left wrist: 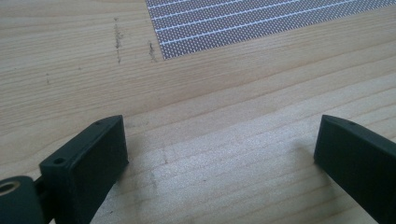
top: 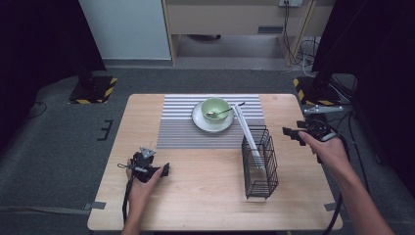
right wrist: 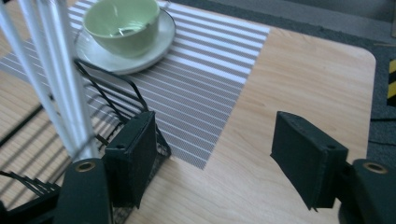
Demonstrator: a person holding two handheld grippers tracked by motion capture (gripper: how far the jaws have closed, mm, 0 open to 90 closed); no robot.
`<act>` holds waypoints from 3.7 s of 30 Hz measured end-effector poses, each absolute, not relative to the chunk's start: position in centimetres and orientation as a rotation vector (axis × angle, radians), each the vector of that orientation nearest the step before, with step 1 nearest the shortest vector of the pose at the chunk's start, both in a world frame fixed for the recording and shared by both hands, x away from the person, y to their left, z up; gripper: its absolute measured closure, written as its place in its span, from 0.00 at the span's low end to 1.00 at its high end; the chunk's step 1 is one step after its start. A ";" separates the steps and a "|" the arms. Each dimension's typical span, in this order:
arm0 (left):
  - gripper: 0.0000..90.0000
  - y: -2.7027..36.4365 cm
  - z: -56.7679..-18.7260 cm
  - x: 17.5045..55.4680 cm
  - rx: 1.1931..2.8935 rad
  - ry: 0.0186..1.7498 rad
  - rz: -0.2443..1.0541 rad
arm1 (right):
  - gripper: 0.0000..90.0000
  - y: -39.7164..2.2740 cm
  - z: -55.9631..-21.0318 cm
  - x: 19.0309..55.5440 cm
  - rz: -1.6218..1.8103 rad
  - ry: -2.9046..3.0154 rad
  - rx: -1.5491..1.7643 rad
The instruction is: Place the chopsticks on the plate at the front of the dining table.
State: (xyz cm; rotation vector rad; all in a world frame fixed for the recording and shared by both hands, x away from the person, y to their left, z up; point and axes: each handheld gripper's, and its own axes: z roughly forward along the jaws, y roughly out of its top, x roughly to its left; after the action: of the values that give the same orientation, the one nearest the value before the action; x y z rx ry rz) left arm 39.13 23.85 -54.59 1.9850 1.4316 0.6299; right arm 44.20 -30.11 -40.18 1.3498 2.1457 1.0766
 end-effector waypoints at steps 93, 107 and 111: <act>0.02 23.8 -54.6 39.1 1.985 1.432 0.630 | 0.94 -16.7 -35.0 47.2 1.320 2.350 0.936; 0.02 23.9 -54.6 39.1 1.985 1.431 0.630 | 0.93 -18.4 -32.6 46.4 1.409 2.259 0.934; 0.02 23.8 -54.6 39.1 1.985 1.432 0.630 | 0.93 -19.1 -32.1 46.3 1.427 2.228 0.938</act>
State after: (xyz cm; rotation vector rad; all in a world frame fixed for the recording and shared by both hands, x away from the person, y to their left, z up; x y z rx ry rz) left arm 39.14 23.85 -54.59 1.9851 1.4315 0.6299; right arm 46.26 -19.13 -32.13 0.9378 2.2279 1.4271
